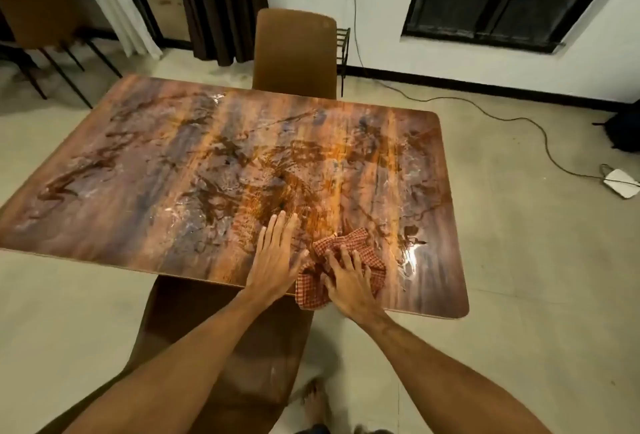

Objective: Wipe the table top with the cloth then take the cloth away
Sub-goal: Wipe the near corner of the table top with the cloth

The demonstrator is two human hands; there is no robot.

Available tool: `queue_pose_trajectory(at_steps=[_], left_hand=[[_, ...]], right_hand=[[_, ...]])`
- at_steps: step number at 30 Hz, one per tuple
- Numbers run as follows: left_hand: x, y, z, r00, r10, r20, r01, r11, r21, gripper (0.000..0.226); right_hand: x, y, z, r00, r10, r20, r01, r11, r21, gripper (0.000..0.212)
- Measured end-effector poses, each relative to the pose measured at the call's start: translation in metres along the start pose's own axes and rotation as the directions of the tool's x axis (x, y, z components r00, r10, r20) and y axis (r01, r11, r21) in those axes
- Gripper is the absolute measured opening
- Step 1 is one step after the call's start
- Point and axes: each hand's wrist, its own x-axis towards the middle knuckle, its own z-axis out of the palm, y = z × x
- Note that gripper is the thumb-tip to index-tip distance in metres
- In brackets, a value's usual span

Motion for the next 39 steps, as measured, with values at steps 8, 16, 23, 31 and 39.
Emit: queue_pose_trajectory(at_steps=[8, 16, 23, 31, 39], left_hand=[[0.028, -0.022, 0.033, 0.989, -0.145, 0.035, 0.145, 0.989, -0.009, 0.074], [0.086, -0.018, 0.039, 0.971, -0.239, -0.017, 0.238, 0.971, -0.026, 0.075], [0.106, 0.007, 0.043, 0.961, -0.276, -0.030, 0.273, 0.958, -0.083, 0.072], [0.104, 0.033, 0.062, 0.975, -0.221, 0.002, 0.220, 0.969, -0.109, 0.071], [0.078, 0.007, 0.061, 0.984, -0.176, 0.025, 0.178, 0.975, -0.134, 0.073]], right_hand=[[0.075, 0.054, -0.006, 0.994, 0.110, -0.011, -0.111, 0.985, -0.130, 0.070], [0.158, 0.043, -0.022, 0.989, -0.145, 0.007, 0.145, 0.984, -0.107, 0.065], [0.085, 0.111, -0.001, 0.945, -0.328, -0.010, 0.324, 0.936, -0.137, 0.061], [0.122, 0.088, -0.021, 0.967, -0.246, -0.062, 0.243, 0.969, -0.051, 0.070], [0.066, 0.176, -0.036, 0.950, 0.194, -0.243, -0.200, 0.980, -0.003, 0.065]])
